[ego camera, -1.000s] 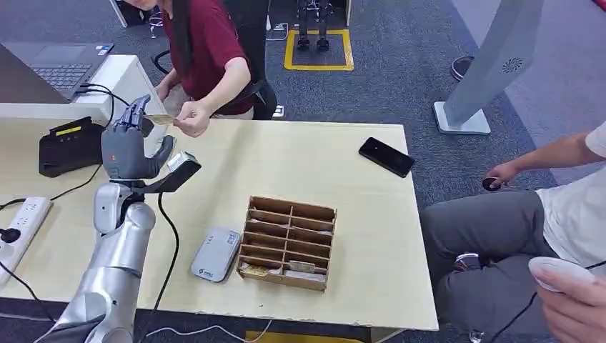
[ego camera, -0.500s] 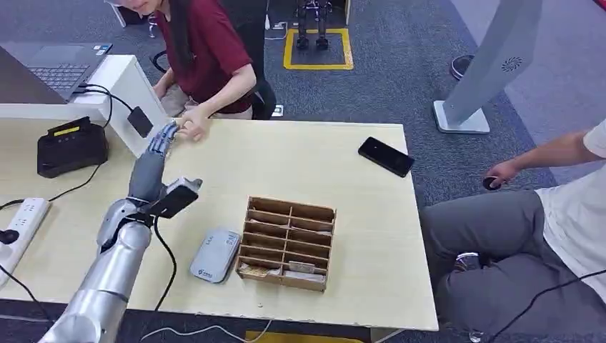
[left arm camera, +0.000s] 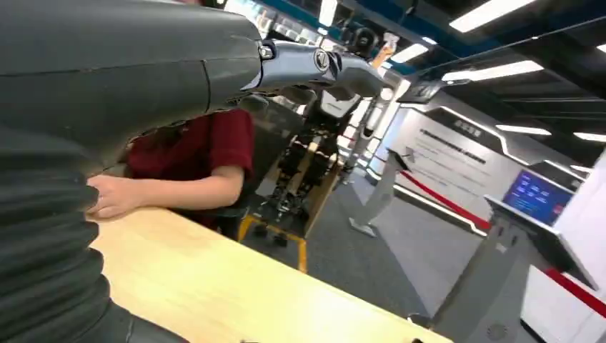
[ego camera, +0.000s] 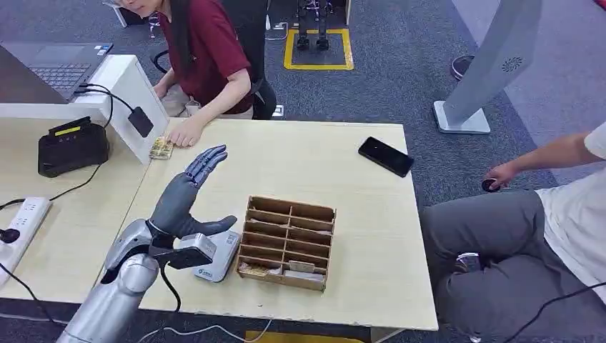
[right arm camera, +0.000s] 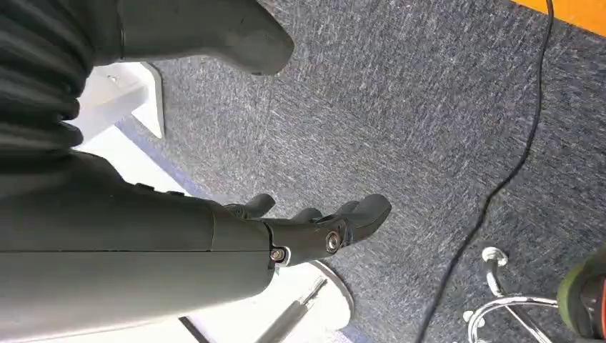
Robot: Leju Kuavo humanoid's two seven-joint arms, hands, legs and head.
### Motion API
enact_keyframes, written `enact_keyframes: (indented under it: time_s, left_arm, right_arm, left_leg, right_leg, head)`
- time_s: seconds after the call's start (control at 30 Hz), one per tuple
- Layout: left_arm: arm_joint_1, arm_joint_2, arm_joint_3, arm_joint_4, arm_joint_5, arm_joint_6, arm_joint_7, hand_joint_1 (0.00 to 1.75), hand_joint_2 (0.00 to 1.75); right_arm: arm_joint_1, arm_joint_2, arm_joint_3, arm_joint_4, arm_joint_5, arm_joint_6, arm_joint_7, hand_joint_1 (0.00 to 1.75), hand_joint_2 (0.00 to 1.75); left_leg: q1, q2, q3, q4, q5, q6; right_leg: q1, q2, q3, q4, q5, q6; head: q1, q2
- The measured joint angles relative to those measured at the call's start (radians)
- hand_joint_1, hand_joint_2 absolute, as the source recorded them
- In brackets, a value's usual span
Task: Pass the card to the sensor for recognition and then transmit it.
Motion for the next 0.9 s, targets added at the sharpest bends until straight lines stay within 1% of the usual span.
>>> enact_keyframes:
  time_s: [0.13,0.3,0.43,0.57,0.7,0.9]
  left_arm:
    - [0.006,0.004,-0.032,-0.042,-0.018,0.001,0.012,0.00,1.75]
    - [0.015,0.005,-0.119,-0.053,-0.103,0.029,0.044,0.00,1.75]
    - [0.013,0.008,-0.188,-0.047,-0.235,0.106,0.099,0.00,1.75]
    - [0.009,0.015,-0.232,-0.011,-0.294,0.141,0.128,0.00,1.75]
    - [0.008,0.023,-0.258,0.034,-0.312,0.160,0.134,0.00,1.75]
    - [0.002,0.026,-0.269,0.079,-0.314,0.176,0.137,0.00,1.75]
  right_arm:
    - [0.000,0.000,-0.001,0.000,0.000,0.000,0.001,0.00,1.75]
    - [0.000,0.000,-0.005,0.000,0.008,0.000,0.010,0.00,1.75]
    - [-0.001,0.000,-0.013,0.000,0.018,-0.001,0.008,0.00,1.75]
    - [-0.001,0.000,-0.020,-0.002,0.018,-0.007,-0.002,0.00,1.75]
    - [-0.001,0.000,-0.024,-0.003,0.019,-0.009,-0.004,0.00,1.75]
    - [-0.001,0.000,-0.024,-0.003,0.019,-0.011,-0.004,0.00,1.75]
  left_leg:
    - [0.000,0.000,0.000,0.000,0.000,0.000]
    - [0.000,0.000,0.000,0.000,0.000,0.000]
    - [0.000,0.000,0.000,0.000,0.000,0.000]
    - [0.000,0.000,0.000,0.000,0.000,0.000]
    - [0.000,0.000,0.000,0.000,0.000,0.000]
    - [0.000,0.000,0.000,0.000,0.000,0.000]
  right_leg:
    - [0.000,0.000,0.000,0.000,0.000,0.000]
    - [0.000,0.000,0.000,0.000,0.000,0.000]
    - [0.000,0.000,0.000,0.000,0.000,0.000]
    - [0.000,0.000,0.000,0.000,0.000,0.000]
    - [0.000,0.000,0.000,0.000,0.000,0.000]
    - [0.000,0.000,0.000,0.000,0.000,0.000]
  head:
    - [0.000,0.000]
    - [0.000,0.000]
    - [0.000,0.000]
    - [0.000,0.000]
    - [0.000,0.000]
    - [0.000,0.000]
